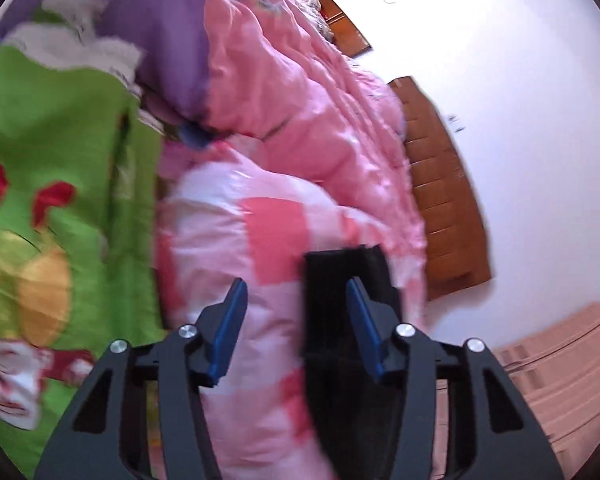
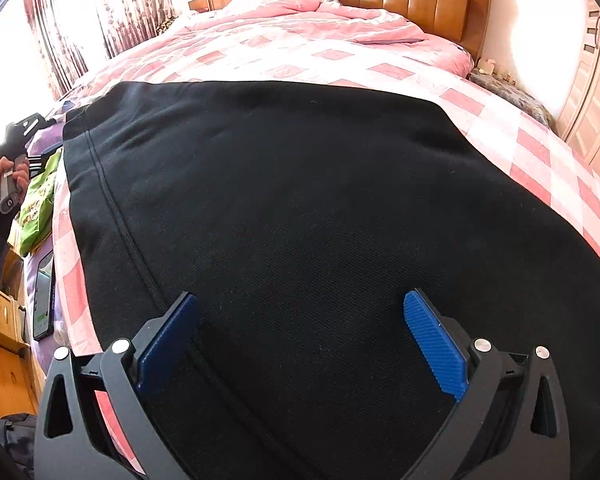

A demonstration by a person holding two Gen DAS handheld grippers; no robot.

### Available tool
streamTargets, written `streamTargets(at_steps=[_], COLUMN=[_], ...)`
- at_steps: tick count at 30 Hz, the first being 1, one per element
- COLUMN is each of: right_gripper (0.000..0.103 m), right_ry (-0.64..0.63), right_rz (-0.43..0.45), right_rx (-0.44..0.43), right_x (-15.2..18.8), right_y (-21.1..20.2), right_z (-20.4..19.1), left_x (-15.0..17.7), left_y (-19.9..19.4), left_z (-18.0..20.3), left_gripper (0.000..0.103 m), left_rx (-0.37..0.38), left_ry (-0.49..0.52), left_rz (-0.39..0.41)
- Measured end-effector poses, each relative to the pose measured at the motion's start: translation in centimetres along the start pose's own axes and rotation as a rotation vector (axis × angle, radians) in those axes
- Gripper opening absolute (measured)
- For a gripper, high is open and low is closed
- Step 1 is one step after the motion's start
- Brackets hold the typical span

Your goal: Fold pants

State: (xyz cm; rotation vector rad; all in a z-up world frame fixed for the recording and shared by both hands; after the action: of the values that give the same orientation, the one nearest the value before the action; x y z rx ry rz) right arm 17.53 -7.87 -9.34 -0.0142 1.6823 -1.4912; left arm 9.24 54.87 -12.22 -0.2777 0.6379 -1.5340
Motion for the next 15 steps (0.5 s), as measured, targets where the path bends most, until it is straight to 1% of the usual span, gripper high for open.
streamTargets(at_steps=[1,3,5,7,9,10,11,12,14,15], right_gripper=[0.099,0.099,0.099,0.099,0.099,0.099,0.099,0.099,0.099,0.099], right_ry=[0.000,0.003,0.004,0.000,-0.002,-0.001,0.001,0.005,0.014,0.020], right_rz=[0.001,0.004,0.006,0.006,0.006,0.007,0.009,0.014,0.022,0.027], right_rx=[0.000,-0.003,-0.003,0.000,0.002,0.001,-0.001,-0.006,-0.016,-0.022], right_x=[0.0,0.0,0.1,0.2,0.2,0.3,0.3,0.4,0.4,0.5], right_y=[0.0,0.0,0.0,-0.1,-0.1,-0.2,-0.2,-0.2,-0.3,-0.4], right_z=[0.0,0.0,0.0,0.0,-0.1,-0.1,0.0,0.0,0.2,0.3], left_x=[0.3,0.9,1.4,1.1,1.4,1.5,1.5,1.4,1.0,0.7], left_y=[0.6,1.8,2.8,3.6,4.3,4.7,5.4,5.5,5.5,5.4], left_z=[0.6,2.3,4.1,5.6,6.9,6.9,6.8,6.3,5.5,5.2], left_gripper=[0.048,0.047,0.047,0.047,0.047,0.047,0.047,0.049,0.051,0.051], left_rx=[-0.044,-0.105,-0.137,-0.131,-0.141,-0.161,-0.185,-0.192,-0.175,-0.145], left_ry=[0.063,0.175,0.259,0.305,0.339,0.347,0.346,0.337,0.314,0.283], left_rz=[-0.002,0.003,0.017,0.006,-0.028,-0.060,-0.080,-0.089,-0.118,-0.129])
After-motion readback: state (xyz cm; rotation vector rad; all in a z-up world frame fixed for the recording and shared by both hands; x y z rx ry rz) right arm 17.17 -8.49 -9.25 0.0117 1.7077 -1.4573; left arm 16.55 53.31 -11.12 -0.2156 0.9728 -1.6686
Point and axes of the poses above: each gripper's, at about its wrist camera, not at the fingertips, and y roughly the way its jaws point, z to its right, x to its underside, the point moved 1 cm from there along y, roughly the way its jaws point, and after that the axes turned 11 degrees about -y, right-handed, at the moved point
